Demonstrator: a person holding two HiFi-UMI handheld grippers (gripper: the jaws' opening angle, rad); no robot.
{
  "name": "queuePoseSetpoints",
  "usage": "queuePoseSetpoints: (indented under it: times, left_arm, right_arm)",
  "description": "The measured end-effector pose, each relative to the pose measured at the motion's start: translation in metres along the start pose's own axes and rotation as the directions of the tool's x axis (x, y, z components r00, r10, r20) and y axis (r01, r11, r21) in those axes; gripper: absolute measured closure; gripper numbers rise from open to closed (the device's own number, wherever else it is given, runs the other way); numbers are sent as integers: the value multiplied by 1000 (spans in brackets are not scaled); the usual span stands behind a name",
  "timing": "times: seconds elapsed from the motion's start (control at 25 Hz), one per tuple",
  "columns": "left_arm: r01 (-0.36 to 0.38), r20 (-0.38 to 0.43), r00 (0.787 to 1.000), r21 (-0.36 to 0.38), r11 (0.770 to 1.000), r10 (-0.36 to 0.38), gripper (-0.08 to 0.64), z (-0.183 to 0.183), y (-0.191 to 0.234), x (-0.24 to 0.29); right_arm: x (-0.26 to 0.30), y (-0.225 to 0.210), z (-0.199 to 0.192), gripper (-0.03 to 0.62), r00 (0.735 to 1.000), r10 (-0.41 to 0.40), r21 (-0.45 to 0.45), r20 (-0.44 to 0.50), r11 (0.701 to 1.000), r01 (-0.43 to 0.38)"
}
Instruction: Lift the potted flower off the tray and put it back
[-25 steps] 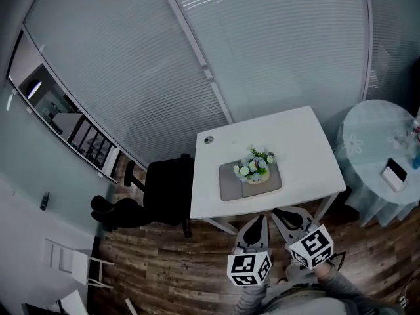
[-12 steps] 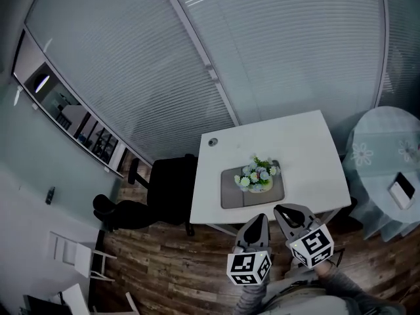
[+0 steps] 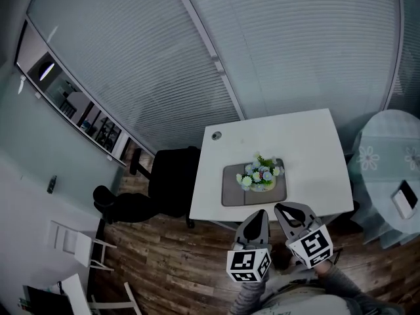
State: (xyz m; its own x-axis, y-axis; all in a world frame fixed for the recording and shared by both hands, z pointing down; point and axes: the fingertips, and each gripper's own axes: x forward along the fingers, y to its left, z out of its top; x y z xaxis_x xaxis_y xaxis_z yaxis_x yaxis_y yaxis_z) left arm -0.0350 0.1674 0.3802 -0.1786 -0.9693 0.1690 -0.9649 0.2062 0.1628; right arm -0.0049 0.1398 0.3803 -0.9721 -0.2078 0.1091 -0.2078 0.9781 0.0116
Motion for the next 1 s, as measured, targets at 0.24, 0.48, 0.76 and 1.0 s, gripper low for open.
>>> queuePoseSetpoints:
  times: [0.24, 0.48, 0.76, 1.0]
  left_arm:
    - [59, -18, 998, 8, 998, -59, 549, 3, 11, 24]
    - [138, -19, 990, -1, 990, -138, 549, 14, 34, 58]
    - [220, -33, 975, 18, 975, -220, 549, 27, 73, 101]
    - [265, -61, 963, 15, 964, -264, 549, 37, 118, 127]
  right_arm:
    - [15, -16, -2, 565, 999, -43, 32, -13, 999, 43]
    - [46, -34, 1, 565, 994, -106, 16, -35, 994, 107]
    - [95, -54, 7, 565, 989, -146, 16, -30, 989, 146]
    - [136, -68, 13, 565, 976, -212, 0, -51, 977, 213]
